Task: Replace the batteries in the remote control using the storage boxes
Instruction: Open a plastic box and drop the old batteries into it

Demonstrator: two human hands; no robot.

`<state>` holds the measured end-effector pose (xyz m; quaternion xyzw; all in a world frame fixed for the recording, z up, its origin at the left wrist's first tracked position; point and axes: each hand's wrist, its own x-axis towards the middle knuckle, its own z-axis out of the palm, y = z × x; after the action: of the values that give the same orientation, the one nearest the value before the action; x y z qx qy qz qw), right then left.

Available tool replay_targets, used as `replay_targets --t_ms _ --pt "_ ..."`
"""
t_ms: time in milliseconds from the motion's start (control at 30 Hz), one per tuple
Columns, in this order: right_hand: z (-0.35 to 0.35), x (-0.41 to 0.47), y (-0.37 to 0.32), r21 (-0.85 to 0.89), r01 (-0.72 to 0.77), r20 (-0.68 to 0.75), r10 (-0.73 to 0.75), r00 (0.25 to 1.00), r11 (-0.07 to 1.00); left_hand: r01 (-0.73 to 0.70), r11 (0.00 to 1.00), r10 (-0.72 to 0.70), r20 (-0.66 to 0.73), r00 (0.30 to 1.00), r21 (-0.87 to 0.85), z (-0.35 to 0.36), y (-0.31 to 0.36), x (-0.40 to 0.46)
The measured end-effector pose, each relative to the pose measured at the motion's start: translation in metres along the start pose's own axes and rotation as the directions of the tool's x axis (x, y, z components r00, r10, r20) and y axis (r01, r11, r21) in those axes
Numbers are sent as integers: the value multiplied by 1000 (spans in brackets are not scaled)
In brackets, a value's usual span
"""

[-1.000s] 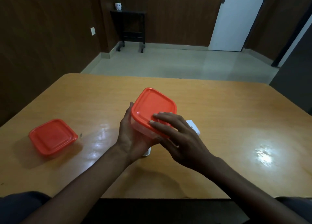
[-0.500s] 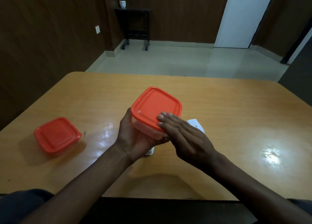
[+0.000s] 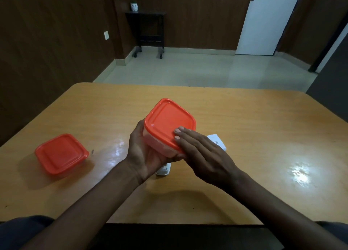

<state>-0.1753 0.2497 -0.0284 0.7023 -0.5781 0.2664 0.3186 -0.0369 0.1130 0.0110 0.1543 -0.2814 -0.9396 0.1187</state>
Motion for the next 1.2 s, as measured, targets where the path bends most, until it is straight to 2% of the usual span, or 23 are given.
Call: replay_targets --t_ms 333,533,800,867,1000,1100,1200 --pt "6 -4 7 -34 74 13 -73 997 997 1 1000 -1 6 1000 -3 -3 -1 -3" --pt "2 2 1 142 -100 -71 111 991 985 -27 999 28 -53 998 25 -2 -3 0" --pt "1 6 5 192 -96 -130 122 984 977 -62 989 66 -26 997 136 -6 8 2" --pt "-4 9 14 205 -146 -185 184 965 968 -54 985 59 -21 998 165 -13 9 3" --pt "-2 9 22 217 -240 -243 290 925 946 -55 992 59 -33 998 111 -14 10 9" --pt "9 4 18 181 -309 -248 347 904 934 -83 986 100 -118 988 142 -10 10 14" --pt "11 7 21 266 -411 -263 476 839 872 -75 988 102 -207 973 134 -13 9 12"
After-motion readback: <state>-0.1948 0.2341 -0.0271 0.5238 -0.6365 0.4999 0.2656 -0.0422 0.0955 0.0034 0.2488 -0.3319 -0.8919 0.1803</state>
